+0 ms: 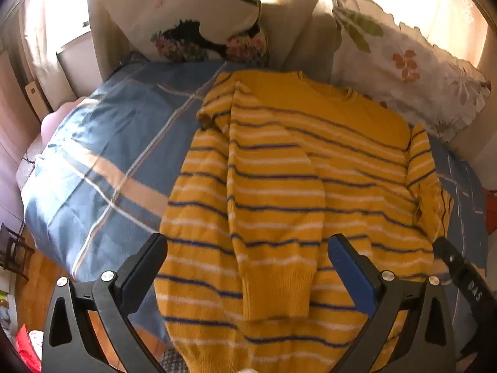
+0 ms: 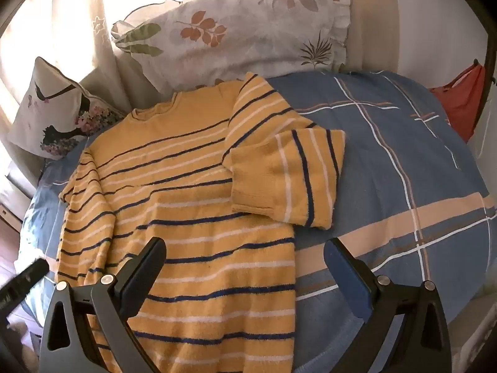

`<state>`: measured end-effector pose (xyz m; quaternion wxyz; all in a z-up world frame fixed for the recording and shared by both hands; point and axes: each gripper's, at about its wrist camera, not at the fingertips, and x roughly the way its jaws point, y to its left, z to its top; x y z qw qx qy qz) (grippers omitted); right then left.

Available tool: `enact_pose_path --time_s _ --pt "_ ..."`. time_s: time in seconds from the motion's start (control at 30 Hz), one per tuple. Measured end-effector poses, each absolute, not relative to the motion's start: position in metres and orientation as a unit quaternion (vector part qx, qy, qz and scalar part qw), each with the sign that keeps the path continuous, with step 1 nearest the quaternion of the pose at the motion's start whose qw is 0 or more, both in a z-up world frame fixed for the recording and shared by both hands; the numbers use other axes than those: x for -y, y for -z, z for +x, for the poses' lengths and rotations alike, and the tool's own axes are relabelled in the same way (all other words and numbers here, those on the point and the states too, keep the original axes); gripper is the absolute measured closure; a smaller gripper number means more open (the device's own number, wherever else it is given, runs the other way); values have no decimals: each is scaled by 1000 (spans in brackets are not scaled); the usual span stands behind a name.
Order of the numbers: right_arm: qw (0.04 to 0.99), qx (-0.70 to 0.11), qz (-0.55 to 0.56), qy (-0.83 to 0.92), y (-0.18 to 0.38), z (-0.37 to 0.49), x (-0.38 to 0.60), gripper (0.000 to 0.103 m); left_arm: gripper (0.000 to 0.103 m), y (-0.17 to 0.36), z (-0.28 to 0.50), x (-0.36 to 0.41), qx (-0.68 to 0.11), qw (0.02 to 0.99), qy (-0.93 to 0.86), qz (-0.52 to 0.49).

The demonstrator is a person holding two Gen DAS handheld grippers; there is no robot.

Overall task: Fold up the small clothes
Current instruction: 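Move both grippers over the yellow striped sweater toward its sleeves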

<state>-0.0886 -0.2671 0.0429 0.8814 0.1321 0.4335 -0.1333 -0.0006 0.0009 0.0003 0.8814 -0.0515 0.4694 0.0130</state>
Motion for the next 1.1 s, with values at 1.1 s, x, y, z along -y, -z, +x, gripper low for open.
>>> enact_pose_path --time_s 1.1 --pt "869 -459 136 124 -18 -99 283 0 16 19 -18 29 -515 856 43 -7"
